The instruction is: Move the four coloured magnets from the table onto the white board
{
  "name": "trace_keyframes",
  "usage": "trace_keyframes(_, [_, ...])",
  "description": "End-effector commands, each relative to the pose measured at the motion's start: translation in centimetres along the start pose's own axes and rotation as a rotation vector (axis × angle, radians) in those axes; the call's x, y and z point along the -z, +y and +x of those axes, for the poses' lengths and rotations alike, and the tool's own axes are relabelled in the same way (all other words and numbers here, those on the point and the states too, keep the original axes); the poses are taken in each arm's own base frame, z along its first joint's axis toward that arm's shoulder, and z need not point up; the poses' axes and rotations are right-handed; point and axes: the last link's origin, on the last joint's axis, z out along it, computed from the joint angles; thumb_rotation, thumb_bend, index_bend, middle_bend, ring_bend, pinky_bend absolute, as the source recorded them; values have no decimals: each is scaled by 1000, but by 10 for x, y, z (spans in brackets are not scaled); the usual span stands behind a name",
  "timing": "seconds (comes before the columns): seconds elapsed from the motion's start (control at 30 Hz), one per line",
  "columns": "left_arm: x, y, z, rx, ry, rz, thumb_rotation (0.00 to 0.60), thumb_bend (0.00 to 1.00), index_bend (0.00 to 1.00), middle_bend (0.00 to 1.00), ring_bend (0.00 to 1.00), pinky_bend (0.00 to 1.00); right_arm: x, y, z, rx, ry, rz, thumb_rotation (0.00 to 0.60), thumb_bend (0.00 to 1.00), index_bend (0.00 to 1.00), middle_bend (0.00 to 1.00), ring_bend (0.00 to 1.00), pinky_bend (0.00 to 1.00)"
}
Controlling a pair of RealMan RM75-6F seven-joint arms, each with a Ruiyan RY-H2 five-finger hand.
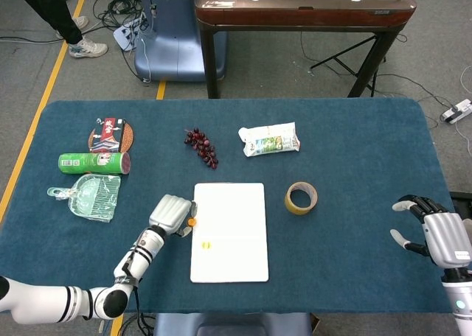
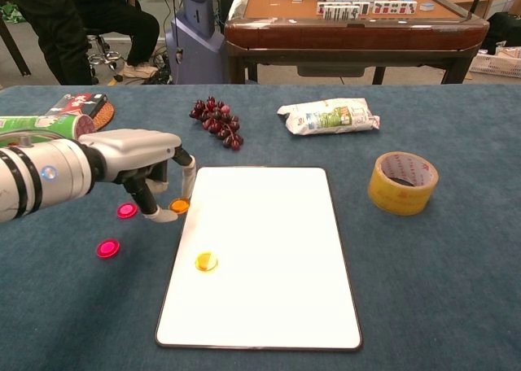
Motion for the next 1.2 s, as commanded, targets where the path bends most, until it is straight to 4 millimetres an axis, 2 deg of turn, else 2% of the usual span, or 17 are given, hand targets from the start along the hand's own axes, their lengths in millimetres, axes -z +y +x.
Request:
trace_keyframes(0.03, [4, 5, -2, -19, -6, -23, 600, 315, 622, 1000, 1000, 1000, 0, 1, 1, 0, 6, -4, 600, 162, 389, 335, 315, 443])
trace_keyframes(0.7, [-5, 28, -14, -35, -23, -65, 600, 314, 607, 1000, 1000, 1000, 4, 8, 13, -29, 50, -20, 600, 162, 388, 335, 314, 443])
trace_keyframes(0.8, [-6, 29, -15, -44, -21, -66, 600, 314, 569, 1000, 1000, 1000, 4, 8, 13, -28, 46, -18, 600, 162, 389, 335, 314, 443])
trace_keyframes(1.03, [-7, 28, -17, -51, -17, -58, 600, 313, 392, 1000, 1000, 1000, 3, 7, 12, -26, 46, -17, 600, 162, 388, 335, 314, 443])
trace_keyframes(1.2, [-6, 26, -18, -53, -17, -49, 600, 310, 348, 1000, 1000, 1000, 3, 7, 12, -24, 43, -14, 600, 162, 388, 335, 314, 443])
